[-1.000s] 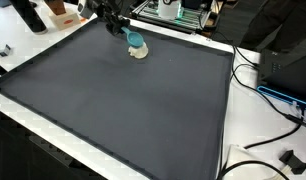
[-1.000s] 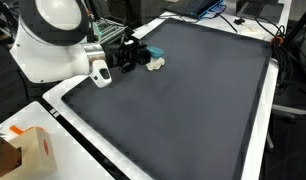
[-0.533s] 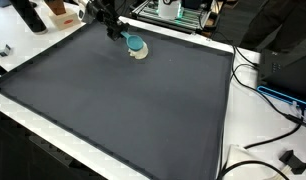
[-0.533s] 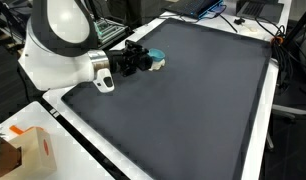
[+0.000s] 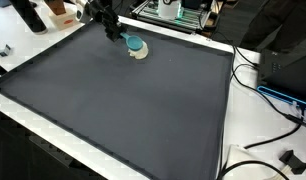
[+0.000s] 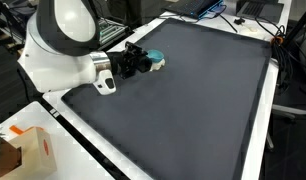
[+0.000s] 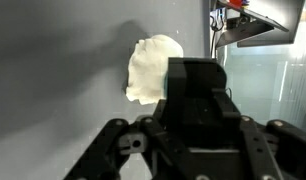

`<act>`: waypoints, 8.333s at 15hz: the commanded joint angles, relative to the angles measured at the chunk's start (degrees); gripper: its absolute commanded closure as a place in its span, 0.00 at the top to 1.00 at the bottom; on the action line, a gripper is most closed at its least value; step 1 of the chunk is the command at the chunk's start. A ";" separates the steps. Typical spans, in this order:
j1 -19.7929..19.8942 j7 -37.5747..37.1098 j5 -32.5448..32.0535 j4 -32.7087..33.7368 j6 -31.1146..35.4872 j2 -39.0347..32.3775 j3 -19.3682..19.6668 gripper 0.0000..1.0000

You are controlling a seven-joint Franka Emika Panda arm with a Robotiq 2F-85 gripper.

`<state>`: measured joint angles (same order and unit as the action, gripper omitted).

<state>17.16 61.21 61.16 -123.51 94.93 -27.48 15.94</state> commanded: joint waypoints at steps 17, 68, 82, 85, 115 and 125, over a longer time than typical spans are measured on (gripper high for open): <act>0.59 -8.21 -5.63 1.70 6.43 -4.22 -1.07 0.25; -12.64 -39.27 -52.48 -8.48 20.28 41.48 -11.75 0.25; -15.78 -47.47 -63.82 -5.46 20.10 41.69 -14.52 0.50; -15.82 -47.66 -64.11 -5.39 20.09 41.79 -14.71 0.50; -18.15 -116.25 -106.63 -2.54 13.68 24.16 -20.99 0.25; -23.02 -125.45 -110.29 1.66 6.60 11.05 -19.91 0.25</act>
<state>-3.94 -62.15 -47.42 -123.87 104.07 -12.75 -4.94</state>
